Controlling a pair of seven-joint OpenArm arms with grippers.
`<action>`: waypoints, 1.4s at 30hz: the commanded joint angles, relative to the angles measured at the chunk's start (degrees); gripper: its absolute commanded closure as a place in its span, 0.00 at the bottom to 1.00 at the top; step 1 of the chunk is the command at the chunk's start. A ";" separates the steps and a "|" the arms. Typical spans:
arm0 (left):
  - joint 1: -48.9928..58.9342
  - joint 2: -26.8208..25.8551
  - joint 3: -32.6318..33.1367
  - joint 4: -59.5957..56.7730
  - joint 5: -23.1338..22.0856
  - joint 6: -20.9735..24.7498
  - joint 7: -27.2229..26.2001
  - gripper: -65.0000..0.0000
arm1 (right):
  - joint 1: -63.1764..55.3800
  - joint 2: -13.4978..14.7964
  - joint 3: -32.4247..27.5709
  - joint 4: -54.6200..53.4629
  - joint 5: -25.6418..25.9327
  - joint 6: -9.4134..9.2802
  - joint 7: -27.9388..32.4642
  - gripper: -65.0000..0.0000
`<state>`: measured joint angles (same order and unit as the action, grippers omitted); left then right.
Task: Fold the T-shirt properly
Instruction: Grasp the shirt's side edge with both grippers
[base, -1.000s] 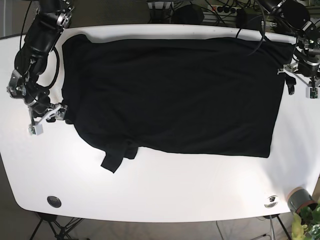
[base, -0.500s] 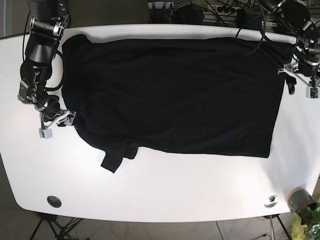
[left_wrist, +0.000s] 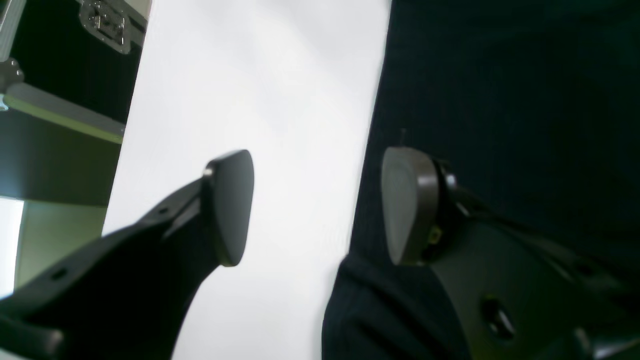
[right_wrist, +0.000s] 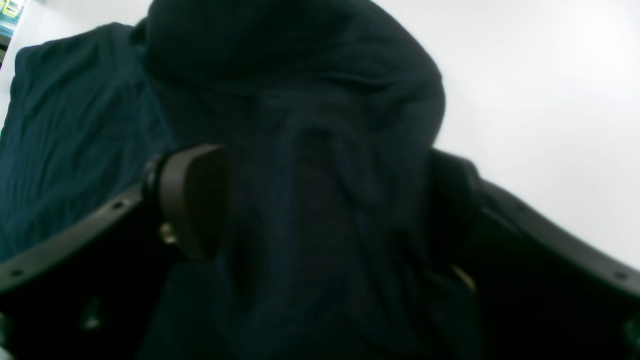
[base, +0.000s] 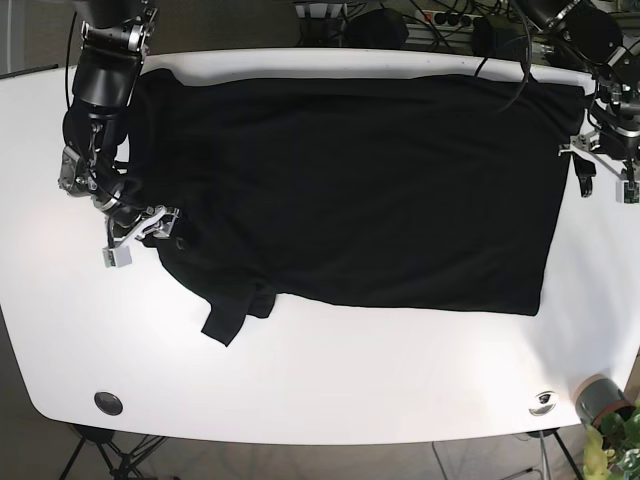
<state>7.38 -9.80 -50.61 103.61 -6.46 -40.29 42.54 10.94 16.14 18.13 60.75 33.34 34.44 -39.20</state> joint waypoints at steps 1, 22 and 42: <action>-0.83 -1.32 -0.07 -0.98 -0.71 0.29 -1.18 0.42 | 0.36 0.52 -0.06 0.39 -1.04 -1.60 -1.81 0.36; -11.99 -8.26 3.44 -16.98 -0.79 0.29 -1.45 0.41 | -1.23 0.52 -0.15 0.66 -0.95 -2.74 -3.57 0.59; -32.74 -12.31 19.88 -51.96 -0.79 8.69 -11.03 0.41 | -1.05 0.43 -0.15 0.66 -0.95 -2.74 -3.57 0.97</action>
<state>-23.29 -21.10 -31.24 52.71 -6.61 -31.64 33.41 9.39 16.01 18.00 61.08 33.69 31.94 -41.08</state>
